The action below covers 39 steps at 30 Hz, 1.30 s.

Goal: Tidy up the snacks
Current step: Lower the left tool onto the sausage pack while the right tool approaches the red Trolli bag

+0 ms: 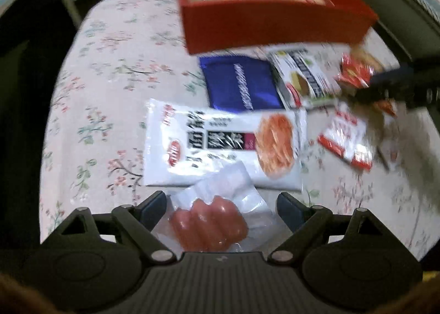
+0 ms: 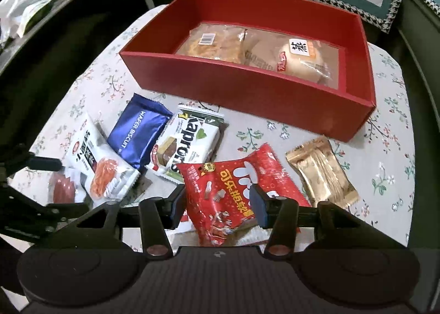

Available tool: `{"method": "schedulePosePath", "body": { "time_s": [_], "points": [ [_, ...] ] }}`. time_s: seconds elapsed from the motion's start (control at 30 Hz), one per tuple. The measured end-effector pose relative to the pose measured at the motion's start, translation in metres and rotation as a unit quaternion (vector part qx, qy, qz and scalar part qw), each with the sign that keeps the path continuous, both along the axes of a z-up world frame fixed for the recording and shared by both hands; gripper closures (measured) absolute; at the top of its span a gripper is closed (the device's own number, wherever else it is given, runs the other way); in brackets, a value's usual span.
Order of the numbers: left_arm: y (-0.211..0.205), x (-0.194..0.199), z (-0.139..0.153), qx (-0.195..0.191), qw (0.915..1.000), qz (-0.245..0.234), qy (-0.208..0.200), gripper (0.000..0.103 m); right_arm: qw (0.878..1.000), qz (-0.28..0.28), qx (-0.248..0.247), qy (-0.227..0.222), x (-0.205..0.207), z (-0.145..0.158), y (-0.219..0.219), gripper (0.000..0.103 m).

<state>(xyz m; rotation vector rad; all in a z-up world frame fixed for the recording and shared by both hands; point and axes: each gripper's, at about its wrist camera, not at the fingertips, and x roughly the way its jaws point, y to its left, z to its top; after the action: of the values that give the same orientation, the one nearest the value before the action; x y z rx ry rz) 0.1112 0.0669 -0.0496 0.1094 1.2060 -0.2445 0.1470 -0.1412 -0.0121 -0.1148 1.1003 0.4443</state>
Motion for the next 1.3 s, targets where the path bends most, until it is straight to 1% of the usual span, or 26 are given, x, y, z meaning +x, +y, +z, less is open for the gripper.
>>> {"method": "schedulePosePath", "body": {
  "time_s": [0.03,0.1,0.17,0.23,0.3,0.4,0.5,0.57,0.8,0.93,1.1,1.3],
  "points": [
    [-0.003,-0.001,-0.003,0.005,0.9999,-0.011,0.004,0.0,1.0,-0.001,0.001,0.0,0.0,0.0,-0.001,0.041],
    [-0.01,-0.007,-0.007,0.017,0.9992,-0.036,0.009,0.0,1.0,-0.001,0.002,0.0,0.0,0.001,-0.002,0.04],
    [-0.018,-0.018,-0.009,0.034,0.9976,-0.06,0.009,0.0,1.0,-0.004,0.003,0.002,0.001,0.0,-0.003,0.035],
    [-0.023,-0.028,-0.01,0.034,0.9965,-0.075,0.015,0.0,1.0,-0.006,0.001,0.003,0.003,0.0,-0.004,0.034],
    [-0.025,-0.034,-0.009,0.036,0.9966,-0.071,0.018,0.0,1.0,-0.007,0.002,0.004,0.003,-0.001,-0.005,0.034],
    [-0.024,-0.039,-0.007,0.044,0.9974,-0.051,0.024,0.0,1.0,-0.009,0.0,0.003,0.003,0.0,-0.007,0.031],
    [-0.033,-0.045,-0.005,0.067,0.9949,-0.074,0.014,0.0,1.0,-0.009,0.002,0.002,0.001,0.001,-0.009,0.031],
    [-0.036,-0.045,-0.005,0.069,0.9944,-0.078,0.016,0.0,1.0,-0.009,0.002,0.003,0.001,0.001,-0.01,0.031],
    [-0.036,-0.044,-0.004,0.069,0.9949,-0.072,0.014,0.0,1.0,-0.01,0.003,0.003,0.002,0.001,-0.012,0.031],
    [-0.036,-0.043,-0.005,0.069,0.9949,-0.073,0.012,0.0,1.0,-0.009,0.002,0.003,0.003,-0.001,-0.009,0.027],
    [-0.035,-0.043,-0.006,0.067,0.9951,-0.073,0.009,0.0,1.0,-0.009,-0.001,0.004,0.004,-0.003,-0.007,0.027],
    [-0.031,-0.045,-0.006,0.056,0.9962,-0.067,0.004,0.0,1.0,-0.01,0.0,0.004,0.004,-0.003,-0.005,0.027]
  ]
}}
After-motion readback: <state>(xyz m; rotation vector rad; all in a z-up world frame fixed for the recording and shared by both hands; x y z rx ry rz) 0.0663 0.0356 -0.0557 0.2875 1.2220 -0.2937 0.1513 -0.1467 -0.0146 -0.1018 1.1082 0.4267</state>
